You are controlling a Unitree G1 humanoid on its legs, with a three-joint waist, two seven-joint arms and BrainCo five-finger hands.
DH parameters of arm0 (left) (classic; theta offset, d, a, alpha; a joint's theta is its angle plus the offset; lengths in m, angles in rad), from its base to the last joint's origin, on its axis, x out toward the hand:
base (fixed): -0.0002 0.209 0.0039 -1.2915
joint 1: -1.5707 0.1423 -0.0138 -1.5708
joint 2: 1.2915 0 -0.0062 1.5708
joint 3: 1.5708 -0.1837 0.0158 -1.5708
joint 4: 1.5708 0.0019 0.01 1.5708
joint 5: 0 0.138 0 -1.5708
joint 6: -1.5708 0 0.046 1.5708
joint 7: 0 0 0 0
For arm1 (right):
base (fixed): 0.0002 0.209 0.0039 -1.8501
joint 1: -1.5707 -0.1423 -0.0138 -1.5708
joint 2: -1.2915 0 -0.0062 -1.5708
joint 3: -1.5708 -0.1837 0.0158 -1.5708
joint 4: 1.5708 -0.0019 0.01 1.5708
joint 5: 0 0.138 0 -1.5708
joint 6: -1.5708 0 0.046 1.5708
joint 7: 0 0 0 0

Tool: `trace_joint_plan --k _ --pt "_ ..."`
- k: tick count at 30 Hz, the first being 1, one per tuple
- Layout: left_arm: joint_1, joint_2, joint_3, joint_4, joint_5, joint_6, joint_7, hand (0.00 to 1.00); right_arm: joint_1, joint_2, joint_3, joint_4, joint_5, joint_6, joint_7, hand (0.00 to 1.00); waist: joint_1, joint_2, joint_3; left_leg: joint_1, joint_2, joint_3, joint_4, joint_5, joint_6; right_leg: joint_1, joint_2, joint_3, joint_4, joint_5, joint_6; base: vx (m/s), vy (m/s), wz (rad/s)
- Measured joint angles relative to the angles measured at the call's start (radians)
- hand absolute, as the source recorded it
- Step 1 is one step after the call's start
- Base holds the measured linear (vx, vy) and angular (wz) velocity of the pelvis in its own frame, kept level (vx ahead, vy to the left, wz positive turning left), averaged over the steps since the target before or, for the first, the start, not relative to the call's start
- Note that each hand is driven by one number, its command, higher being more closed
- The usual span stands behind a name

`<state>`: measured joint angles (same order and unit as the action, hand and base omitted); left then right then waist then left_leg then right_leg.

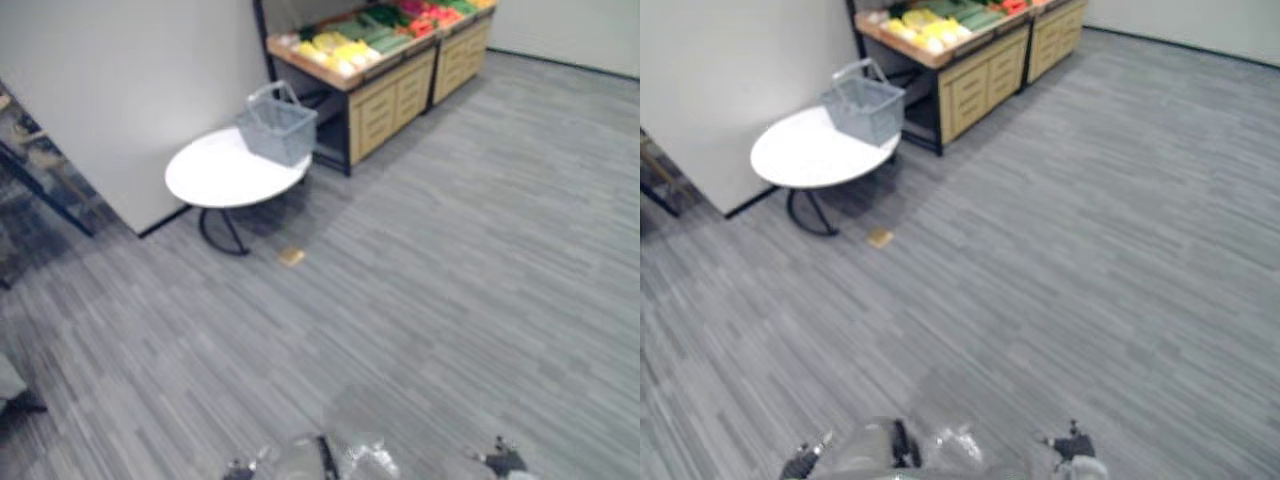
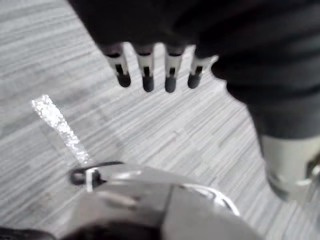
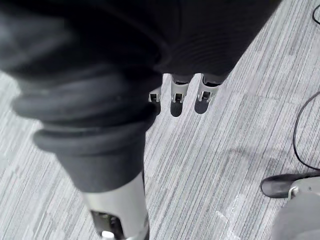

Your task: Pick vegetable in the basket

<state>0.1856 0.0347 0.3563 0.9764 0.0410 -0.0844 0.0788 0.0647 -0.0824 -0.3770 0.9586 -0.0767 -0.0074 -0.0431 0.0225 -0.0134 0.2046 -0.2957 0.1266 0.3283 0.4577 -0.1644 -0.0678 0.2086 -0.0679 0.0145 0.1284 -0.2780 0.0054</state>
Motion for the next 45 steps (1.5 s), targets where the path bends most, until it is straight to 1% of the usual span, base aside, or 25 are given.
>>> trace_joint_plan --k 2,3,5,8,9,10,12,14,16,18,20,23,25,27,28,29,31,33,35,38,40,42,43,44,45 --pt "0.007 -0.001 -0.023 0.001 0.000 0.000 0.000 0.00 -0.002 -0.006 -0.001 0.001 0.000 0.000 0.000 0.00 0.010 0.018 -0.004 -0.015 -0.030 -0.015 -0.281 0.114 -0.015 0.026 -0.018 0.005 -0.057 0.003 0.009 0.39 0.211 -0.16" --pt "0.013 -0.002 -0.046 0.005 0.001 0.000 -0.001 0.00 -0.006 -0.014 0.005 0.006 -0.001 -0.001 0.001 0.00 0.017 0.036 -0.004 -0.039 -0.024 -0.023 -0.328 0.128 -0.009 0.045 -0.017 0.006 -0.090 -0.008 0.027 0.41 0.287 -0.12" --pt "0.015 0.005 -0.045 0.038 0.001 0.001 -0.005 0.00 -0.009 -0.012 0.016 0.048 -0.001 -0.003 0.003 0.00 0.019 0.028 -0.011 -0.050 -0.045 -0.030 -0.267 0.204 0.029 0.076 -0.045 0.010 -0.074 -0.024 0.023 0.48 0.313 -0.05" --pt "0.015 0.047 -0.044 0.041 0.004 0.000 -0.008 0.00 -0.007 0.007 0.031 0.054 -0.003 -0.006 0.008 0.00 0.019 -0.040 -0.023 -0.008 -0.128 -0.018 -0.273 0.196 0.124 0.001 -0.107 0.055 0.142 0.003 0.037 0.59 0.281 0.14" --pt "0.016 0.054 -0.043 0.041 0.005 0.000 -0.008 0.00 -0.009 0.011 0.030 0.066 -0.003 -0.006 0.009 0.00 0.020 -0.062 -0.022 0.026 -0.147 -0.012 -0.281 0.174 0.133 -0.028 -0.120 0.077 0.246 0.034 0.083 0.67 0.287 0.06" --pt "0.018 0.059 -0.036 0.041 0.006 0.001 -0.008 0.00 -0.011 0.014 0.029 0.076 -0.003 -0.006 0.008 0.00 0.021 -0.073 -0.022 0.080 -0.159 -0.014 -0.284 0.132 0.135 -0.084 -0.120 0.098 0.418 0.128 0.173 0.44 0.175 -0.01" --pt "0.018 0.063 -0.050 0.038 0.011 0.002 -0.009 0.00 -0.012 0.018 0.030 0.073 -0.003 -0.007 0.009 0.00 0.011 -0.063 -0.017 0.185 -0.164 -0.042 -0.303 0.073 0.133 -0.167 -0.094 0.122 0.685 0.283 0.289 0.48 0.190 0.08" --pt "0.005 0.077 -0.086 0.029 0.013 0.002 -0.010 0.00 -0.012 0.021 0.031 0.058 -0.003 -0.008 0.009 0.00 0.000 -0.055 -0.012 0.299 -0.171 -0.066 -0.336 0.029 0.133 -0.272 -0.099 0.066 0.922 0.258 0.269 0.49 0.147 0.23" --pt "-0.023 0.087 -0.123 0.012 0.013 0.001 -0.010 0.00 -0.003 0.021 0.031 0.013 -0.002 -0.009 0.008 0.00 -0.026 -0.041 -0.012 0.398 -0.170 -0.113 -0.373 -0.007 0.140 -0.374 -0.111 -0.035 1.009 0.183 0.174 0.63 0.073 0.58" --pt "-0.083 0.109 -0.157 -0.001 0.012 0.000 -0.012 0.00 0.000 0.011 0.031 -0.010 -0.001 -0.009 0.007 0.00 -0.058 -0.030 -0.006 0.498 -0.152 -0.173 -0.397 -0.022 0.132 -0.480 -0.087 -0.100 0.861 0.057 0.101 0.54 -0.047 0.87" --pt "-0.119 0.119 -0.160 -0.022 0.011 -0.002 -0.011 0.00 -0.005 0.001 0.030 -0.013 0.000 -0.009 0.007 0.00 -0.074 -0.023 -0.006 0.531 -0.130 -0.210 -0.401 -0.027 0.129 -0.533 -0.064 -0.115 0.584 0.052 0.082 0.59 -0.178 0.92" --pt "-0.157 0.127 -0.162 -0.041 0.008 -0.021 -0.006 0.00 -0.015 -0.012 0.030 -0.051 0.008 -0.010 0.003 0.00 -0.087 -0.016 -0.006 0.571 -0.100 -0.231 -0.421 -0.058 0.078 -0.568 -0.073 -0.113 0.059 0.203 0.095 0.56 -0.248 0.90" --pt "-0.130 0.125 -0.157 -0.034 0.008 -0.024 -0.006 0.00 -0.023 -0.027 0.029 -0.052 0.014 -0.009 0.000 0.00 -0.088 -0.024 -0.012 0.646 -0.086 -0.250 -0.413 -0.116 0.031 -0.570 -0.069 -0.087 0.078 0.282 0.089 0.64 -0.323 0.55" --pt "-0.098 0.110 -0.151 -0.017 0.010 -0.023 -0.008 0.00 -0.039 -0.036 0.029 -0.074 0.016 -0.008 -0.002 0.00 -0.084 0.007 -0.019 0.628 -0.041 -0.268 -0.261 -0.121 0.021 -0.564 -0.049 -0.095 0.184 0.326 0.077 0.65 -0.362 0.14" --pt "-0.061 0.081 -0.141 -0.019 0.010 -0.024 -0.009 0.00 -0.042 -0.043 0.027 -0.133 0.016 -0.007 -0.006 0.00 -0.072 0.058 -0.016 0.537 0.024 -0.271 -0.002 -0.079 -0.023 -0.518 -0.003 -0.126 0.202 0.270 0.036 0.61 -0.368 -0.04" --pt "-0.047 0.058 -0.111 -0.019 0.009 -0.024 -0.009 0.00 -0.043 -0.040 0.032 -0.180 0.017 -0.005 -0.007 0.00 -0.069 0.080 -0.015 0.469 0.060 -0.279 0.166 0.007 -0.050 -0.482 0.025 -0.138 0.202 0.239 0.018 0.61 -0.357 -0.08" --pt "0.004 0.025 -0.079 -0.019 0.004 -0.020 -0.009 0.00 -0.043 -0.031 0.049 -0.277 0.017 -0.005 -0.022 0.00 -0.053 0.082 -0.002 0.352 0.133 -0.277 0.478 0.170 -0.064 -0.371 0.076 -0.132 0.179 0.186 -0.019 0.56 -0.256 -0.24" --pt "0.039 0.014 -0.083 -0.018 0.004 -0.020 -0.010 0.00 -0.062 -0.029 0.064 -0.331 0.017 -0.009 -0.052 0.00 -0.019 0.061 0.014 0.279 0.166 -0.225 0.664 0.103 -0.031 -0.239 0.097 -0.106 0.128 0.153 -0.044 0.67 -0.295 -0.51" --pt "0.069 0.011 -0.090 -0.019 0.002 -0.021 -0.010 0.00 -0.113 -0.032 0.079 -0.377 0.015 -0.018 -0.082 0.00 0.009 0.031 0.015 0.182 0.140 -0.150 0.628 0.033 -0.017 -0.132 0.096 -0.064 0.047 0.137 -0.054 0.47 -0.194 -0.49" --pt "0.086 0.008 -0.090 -0.021 0.001 -0.022 -0.008 0.00 -0.186 -0.063 0.097 -0.442 -0.007 -0.024 -0.093 0.00 0.021 0.025 0.017 0.084 0.055 -0.079 0.256 -0.021 -0.024 -0.054 0.078 -0.037 -0.031 0.118 -0.048 0.50 -0.027 -0.33" --pt "0.091 0.008 -0.092 -0.020 0.001 -0.023 -0.006 0.00 -0.196 -0.094 0.110 -0.479 -0.022 -0.028 -0.109 0.00 0.015 0.025 0.016 0.093 0.001 0.047 -0.060 0.021 -0.008 0.007 0.059 -0.062 -0.068 0.100 -0.021 0.47 0.059 0.23" --pt "0.070 0.006 -0.096 -0.022 0.001 -0.023 -0.006 0.00 -0.224 -0.149 0.109 -0.488 -0.048 -0.028 -0.134 0.00 0.011 0.035 0.010 0.093 -0.040 0.237 -0.323 0.149 0.030 0.075 0.066 -0.109 -0.106 0.061 0.018 0.66 0.148 0.55" --pt "0.068 0.005 -0.097 -0.023 0.003 -0.023 -0.007 0.00 -0.235 -0.157 0.110 -0.488 -0.064 -0.028 -0.139 0.00 0.011 0.039 0.008 0.089 -0.045 0.252 -0.337 0.164 0.055 0.085 0.074 -0.115 -0.097 0.045 0.030 0.61 0.158 0.24" --pt "0.065 0.009 -0.094 -0.017 0.003 -0.021 -0.007 0.00 -0.252 -0.153 0.111 -0.488 -0.083 -0.027 -0.150 0.00 0.022 0.034 0.004 0.108 -0.056 0.240 -0.343 0.232 0.184 0.095 0.067 -0.119 -0.040 0.002 0.048 0.60 0.157 0.29" --pt "0.064 0.027 -0.083 -0.017 0.003 -0.021 -0.011 0.00 -0.259 -0.146 0.121 -0.490 -0.105 -0.027 -0.151 0.00 0.023 -0.003 -0.003 0.135 -0.099 0.229 -0.360 0.211 0.217 0.070 0.032 -0.131 0.065 -0.017 0.066 0.58 0.157 0.30"
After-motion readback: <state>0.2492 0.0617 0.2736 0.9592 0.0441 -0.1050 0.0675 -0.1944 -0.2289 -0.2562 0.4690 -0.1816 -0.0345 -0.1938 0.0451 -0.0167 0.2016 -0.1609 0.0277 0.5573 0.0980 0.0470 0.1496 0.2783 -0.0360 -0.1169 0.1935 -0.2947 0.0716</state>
